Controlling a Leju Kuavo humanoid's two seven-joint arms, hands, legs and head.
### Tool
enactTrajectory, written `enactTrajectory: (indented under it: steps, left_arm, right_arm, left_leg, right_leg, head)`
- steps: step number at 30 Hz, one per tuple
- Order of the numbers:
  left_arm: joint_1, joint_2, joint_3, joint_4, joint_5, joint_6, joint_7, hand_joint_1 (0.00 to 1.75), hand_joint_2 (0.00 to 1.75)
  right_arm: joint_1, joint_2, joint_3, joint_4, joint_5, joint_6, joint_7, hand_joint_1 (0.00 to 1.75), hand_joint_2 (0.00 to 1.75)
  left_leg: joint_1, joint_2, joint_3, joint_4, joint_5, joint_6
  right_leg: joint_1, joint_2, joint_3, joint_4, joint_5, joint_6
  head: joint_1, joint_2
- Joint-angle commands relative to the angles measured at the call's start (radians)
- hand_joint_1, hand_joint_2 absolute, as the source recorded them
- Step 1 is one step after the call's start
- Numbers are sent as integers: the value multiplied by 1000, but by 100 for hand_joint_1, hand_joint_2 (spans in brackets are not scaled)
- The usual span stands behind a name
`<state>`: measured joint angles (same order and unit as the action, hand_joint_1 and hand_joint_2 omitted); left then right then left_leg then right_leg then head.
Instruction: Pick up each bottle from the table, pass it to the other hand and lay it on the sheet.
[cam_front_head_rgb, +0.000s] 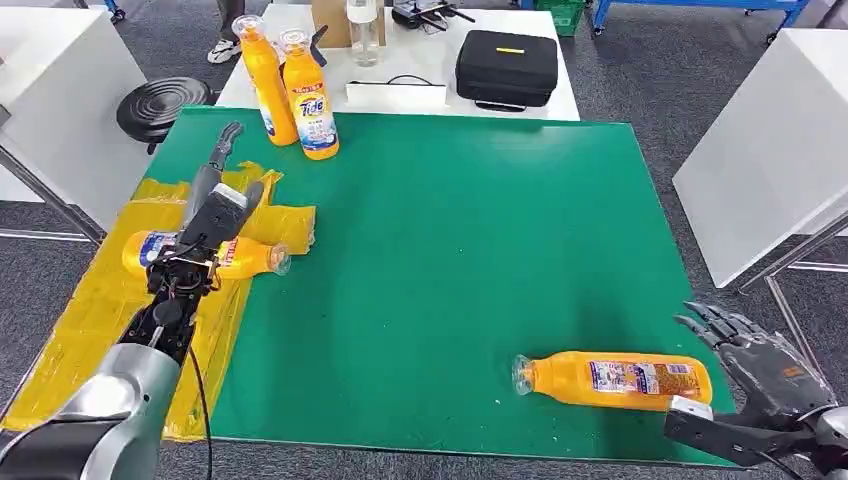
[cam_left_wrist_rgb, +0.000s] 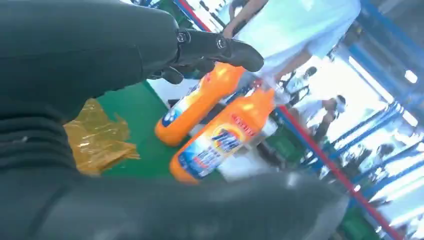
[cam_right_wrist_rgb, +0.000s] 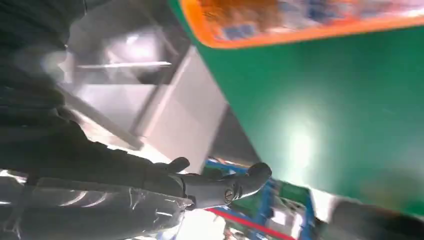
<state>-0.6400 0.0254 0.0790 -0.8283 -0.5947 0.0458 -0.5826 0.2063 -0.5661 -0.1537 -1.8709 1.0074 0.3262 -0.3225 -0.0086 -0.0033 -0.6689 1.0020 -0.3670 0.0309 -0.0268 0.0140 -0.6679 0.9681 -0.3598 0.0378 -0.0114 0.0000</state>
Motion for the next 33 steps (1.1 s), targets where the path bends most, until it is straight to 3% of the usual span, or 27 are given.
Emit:
enactTrajectory:
  steps: [1, 3, 7, 11, 17, 23, 27, 30, 33]
  left_arm:
    - [122, -63, -169, -409, 71, -18, 86, 0, 175]
    - [116, -63, -177, -401, 86, -24, 88, 0, 175]
    - [78, -69, -202, -341, 71, -4, 85, 0, 175]
    - [78, -66, -210, -332, 62, 8, 82, 0, 175]
    - [95, -65, -218, -339, 69, 4, 77, 0, 175]
    - [93, -65, -216, -294, 104, 7, 46, 0, 175]
    - [85, -65, -218, -298, 105, 5, 50, 0, 175]
    - [87, -65, -219, -298, 107, 5, 54, 0, 175]
    - [88, -66, -219, -298, 107, 5, 54, 0, 175]
  right_arm:
    - [-148, 106, 97, 337, 70, -32, 19, 0, 175]
    - [-184, 94, 132, 392, 70, -35, 16, 0, 175]
    - [-139, 78, 143, 366, 36, -49, 26, 0, 175]
    - [-130, 84, 150, 357, 32, -50, 32, 0, 175]
    - [-187, 138, 203, 451, 57, -81, 48, 0, 175]
    - [-368, 150, 313, 669, 59, -104, 16, 0, 175]
    - [-399, 142, 341, 718, 45, -87, 9, 0, 175]
    - [-425, 153, 354, 763, 47, -88, 9, 16, 175]
    - [-424, 155, 355, 766, 47, -88, 9, 16, 175]
  left_leg:
    - [3, 0, 5, 0, -2, -2]
    - [3, 3, 9, 0, -5, -2]
    - [1, -1, 4, 0, -2, -1]
    - [2, -1, 8, 0, -4, -2]
    - [3, 3, 9, -1, -4, -2]
    - [2, 5, 7, -1, -3, -1]
    - [2, 4, 9, 0, -4, -2]
    - [2, 1, 7, 0, -2, -1]
    - [2, 3, 10, 0, -3, -1]
  right_leg:
    - [3, -1, 7, -3, -1, -2]
    - [3, 1, 10, -3, -3, -3]
    - [2, -2, 5, -1, -1, -2]
    - [2, -3, 10, -1, -4, -3]
    - [3, 1, 9, -2, -2, -3]
    - [2, 3, 7, -2, 0, -2]
    - [3, 2, 9, -1, -1, -3]
    - [2, -1, 8, -1, -1, -2]
    - [3, 1, 10, -2, -2, -2]
  head:
    - [0, 0]
    - [0, 0]
    - [0, 0]
    - [0, 0]
    - [0, 0]
    - [0, 0]
    - [0, 0]
    - [0, 0]
    - [0, 0]
